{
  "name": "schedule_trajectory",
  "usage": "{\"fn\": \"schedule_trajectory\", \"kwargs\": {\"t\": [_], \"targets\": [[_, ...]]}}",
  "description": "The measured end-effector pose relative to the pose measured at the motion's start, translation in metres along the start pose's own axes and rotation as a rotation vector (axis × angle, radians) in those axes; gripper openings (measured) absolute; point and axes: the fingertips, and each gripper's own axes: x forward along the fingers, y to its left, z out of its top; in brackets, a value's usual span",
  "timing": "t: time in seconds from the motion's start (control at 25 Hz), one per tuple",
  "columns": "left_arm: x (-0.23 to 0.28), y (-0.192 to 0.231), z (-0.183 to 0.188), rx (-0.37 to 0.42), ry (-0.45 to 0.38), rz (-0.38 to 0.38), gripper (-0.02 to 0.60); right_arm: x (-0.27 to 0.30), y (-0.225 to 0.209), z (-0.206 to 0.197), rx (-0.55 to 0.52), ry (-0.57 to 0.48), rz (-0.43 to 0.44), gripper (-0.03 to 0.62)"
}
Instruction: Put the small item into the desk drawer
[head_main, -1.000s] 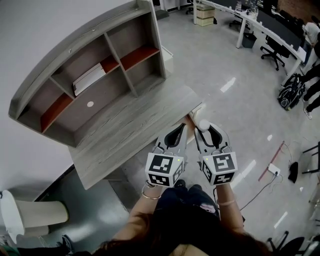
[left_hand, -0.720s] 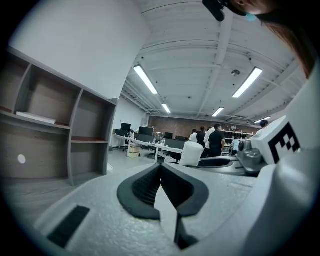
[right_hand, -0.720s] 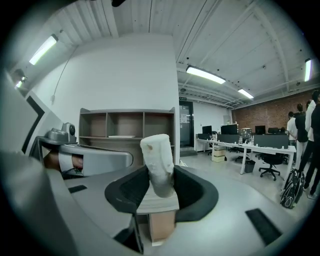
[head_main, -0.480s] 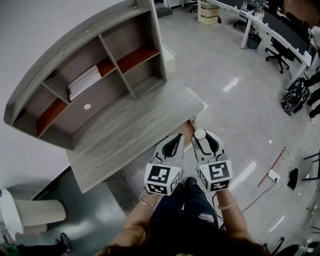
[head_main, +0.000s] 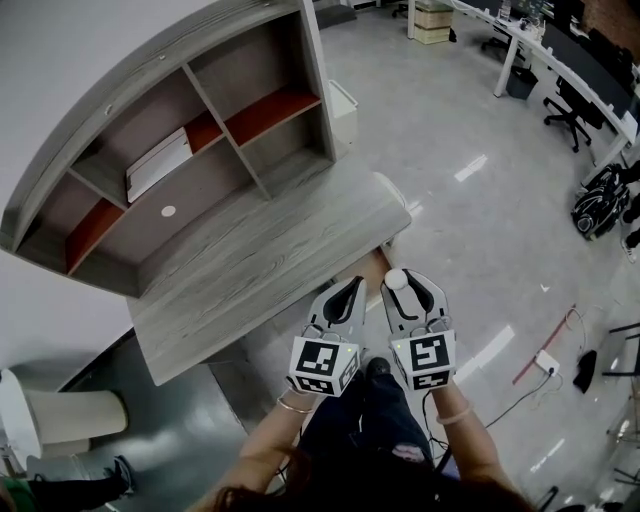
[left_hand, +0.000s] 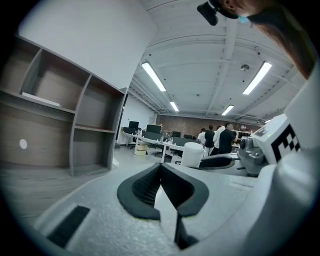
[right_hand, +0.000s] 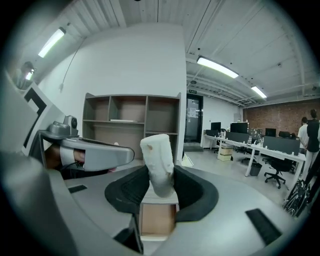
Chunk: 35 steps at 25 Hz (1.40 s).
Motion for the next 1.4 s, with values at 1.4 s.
{"fn": "schedule_trajectory", "kwargs": {"t": [1.4], "targets": [[0.04,0.058,-0.135,-0.042,0.091,0.033,0.015,0.097,0.008,-0.166,-0.232,0.209,0.143,0.144]]}}
